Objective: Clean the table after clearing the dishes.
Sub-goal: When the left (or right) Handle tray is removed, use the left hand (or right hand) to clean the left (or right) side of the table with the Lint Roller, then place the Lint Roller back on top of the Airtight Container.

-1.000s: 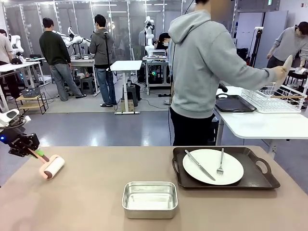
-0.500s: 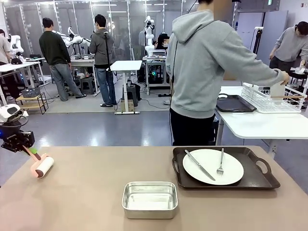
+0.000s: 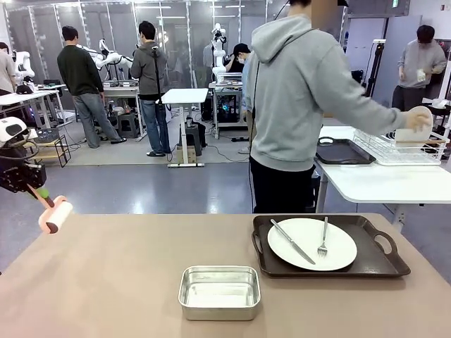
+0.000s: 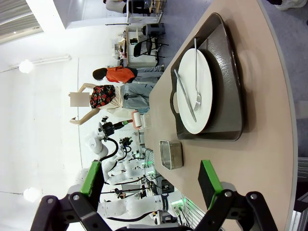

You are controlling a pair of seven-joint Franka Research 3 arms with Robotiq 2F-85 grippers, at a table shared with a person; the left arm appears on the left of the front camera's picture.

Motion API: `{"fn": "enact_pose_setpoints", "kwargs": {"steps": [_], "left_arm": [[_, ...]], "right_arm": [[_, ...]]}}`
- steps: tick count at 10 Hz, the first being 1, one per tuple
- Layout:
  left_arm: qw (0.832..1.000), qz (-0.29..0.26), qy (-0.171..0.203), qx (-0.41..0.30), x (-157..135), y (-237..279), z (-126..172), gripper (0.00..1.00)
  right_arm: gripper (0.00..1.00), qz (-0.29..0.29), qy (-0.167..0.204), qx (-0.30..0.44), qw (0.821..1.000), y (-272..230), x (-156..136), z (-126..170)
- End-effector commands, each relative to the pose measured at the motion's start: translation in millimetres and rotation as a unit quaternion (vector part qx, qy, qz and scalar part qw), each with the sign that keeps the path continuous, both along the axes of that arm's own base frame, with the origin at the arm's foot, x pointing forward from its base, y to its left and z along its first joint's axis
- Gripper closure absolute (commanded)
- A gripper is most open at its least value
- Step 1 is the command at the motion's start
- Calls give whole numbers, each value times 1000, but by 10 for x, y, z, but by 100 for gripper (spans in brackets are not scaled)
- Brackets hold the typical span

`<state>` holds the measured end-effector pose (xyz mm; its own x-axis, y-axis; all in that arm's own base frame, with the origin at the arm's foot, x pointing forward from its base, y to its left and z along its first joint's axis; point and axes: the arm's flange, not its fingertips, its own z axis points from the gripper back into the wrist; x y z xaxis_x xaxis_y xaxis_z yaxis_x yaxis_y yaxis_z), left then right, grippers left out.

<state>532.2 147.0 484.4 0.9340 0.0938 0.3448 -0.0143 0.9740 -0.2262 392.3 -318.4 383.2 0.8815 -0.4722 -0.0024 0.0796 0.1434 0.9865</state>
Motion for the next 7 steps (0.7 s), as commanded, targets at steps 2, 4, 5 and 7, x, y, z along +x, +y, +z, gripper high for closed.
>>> {"fn": "enact_pose_setpoints", "kwargs": {"steps": [2, 4, 5, 7], "left_arm": [[1000, 0, 19, -5, 80, 48, -268, 79], [1000, 0, 19, -5, 80, 48, -268, 79], [1000, 0, 19, -5, 80, 48, -268, 79], [1000, 0, 19, -5, 80, 48, -268, 79]], "right_arm": [[0, -1, 0, 2, 1000, 13, -10, 38], [0, -1, 0, 2, 1000, 13, -10, 38], [0, -1, 0, 2, 1000, 13, -10, 38], [0, -1, 0, 2, 1000, 13, -10, 38]]}}
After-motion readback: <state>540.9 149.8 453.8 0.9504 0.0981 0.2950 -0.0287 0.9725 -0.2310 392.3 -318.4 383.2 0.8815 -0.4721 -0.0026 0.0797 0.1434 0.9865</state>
